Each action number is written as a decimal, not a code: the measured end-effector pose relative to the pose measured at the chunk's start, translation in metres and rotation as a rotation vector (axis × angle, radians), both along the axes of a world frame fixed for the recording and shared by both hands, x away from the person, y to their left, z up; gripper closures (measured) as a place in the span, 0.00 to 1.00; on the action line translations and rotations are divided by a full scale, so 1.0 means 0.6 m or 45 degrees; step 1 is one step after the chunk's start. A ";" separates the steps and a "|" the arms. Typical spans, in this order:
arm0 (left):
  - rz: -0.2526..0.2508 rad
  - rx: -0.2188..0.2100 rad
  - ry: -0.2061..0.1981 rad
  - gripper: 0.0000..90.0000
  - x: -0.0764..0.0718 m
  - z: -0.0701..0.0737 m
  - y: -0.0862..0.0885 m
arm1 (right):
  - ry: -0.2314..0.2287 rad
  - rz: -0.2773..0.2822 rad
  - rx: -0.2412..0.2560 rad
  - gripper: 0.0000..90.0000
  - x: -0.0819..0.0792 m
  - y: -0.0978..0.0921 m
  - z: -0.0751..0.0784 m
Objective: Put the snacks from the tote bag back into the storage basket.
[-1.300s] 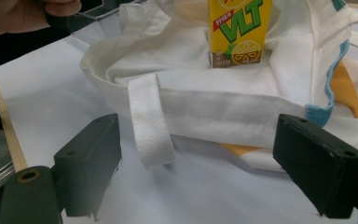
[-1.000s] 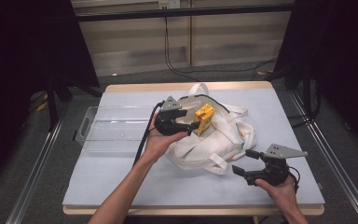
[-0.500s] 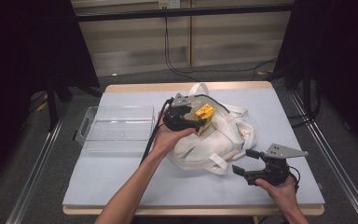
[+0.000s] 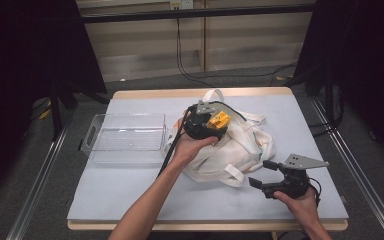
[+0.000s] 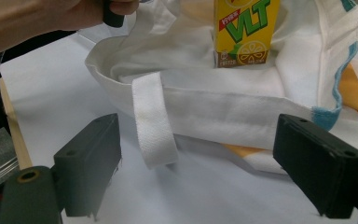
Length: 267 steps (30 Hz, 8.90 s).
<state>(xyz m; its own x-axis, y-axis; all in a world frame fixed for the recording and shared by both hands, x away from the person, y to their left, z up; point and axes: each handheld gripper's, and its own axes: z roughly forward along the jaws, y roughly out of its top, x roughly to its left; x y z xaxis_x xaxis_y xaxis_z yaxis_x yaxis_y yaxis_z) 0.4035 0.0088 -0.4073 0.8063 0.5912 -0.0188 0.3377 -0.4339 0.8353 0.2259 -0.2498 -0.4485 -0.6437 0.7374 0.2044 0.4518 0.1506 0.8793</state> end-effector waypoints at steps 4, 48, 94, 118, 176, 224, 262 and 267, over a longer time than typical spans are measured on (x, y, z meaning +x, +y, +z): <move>0.017 0.012 0.010 0.30 0.007 -0.006 -0.001 | -0.002 0.008 -0.001 0.16 0.000 0.001 0.000; -0.208 -0.115 0.027 0.56 -0.010 0.046 0.067 | -0.013 0.004 0.017 0.15 -0.001 -0.003 0.000; -0.293 -0.205 -0.018 0.56 0.003 0.115 0.230 | -0.022 -0.006 0.001 0.15 -0.002 0.001 0.000; -0.136 -0.190 -0.046 0.56 0.020 0.128 0.326 | -0.019 -0.005 0.004 0.15 -0.002 0.001 0.000; -0.066 -0.012 0.079 0.56 0.093 0.008 0.383 | -0.023 0.044 -0.003 0.11 -0.001 0.007 0.001; 0.117 -0.017 0.213 0.20 0.105 -0.011 0.385 | -0.015 0.049 0.001 0.11 0.000 0.006 0.001; 0.258 0.018 0.322 1.00 0.072 -0.008 0.426 | 0.001 0.042 0.010 0.12 0.010 -0.001 -0.007; 0.240 0.057 0.332 1.00 0.073 -0.007 0.411 | -0.003 0.047 0.005 0.12 0.007 0.001 -0.005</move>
<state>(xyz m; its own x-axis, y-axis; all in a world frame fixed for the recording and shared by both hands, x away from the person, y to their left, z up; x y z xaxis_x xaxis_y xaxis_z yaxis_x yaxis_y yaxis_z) 0.4476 0.2554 -0.4112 0.6542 0.7343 -0.1810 0.6154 -0.3778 0.6917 0.2303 -0.2494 -0.4516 -0.6708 0.7124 0.2062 0.4442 0.1634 0.8809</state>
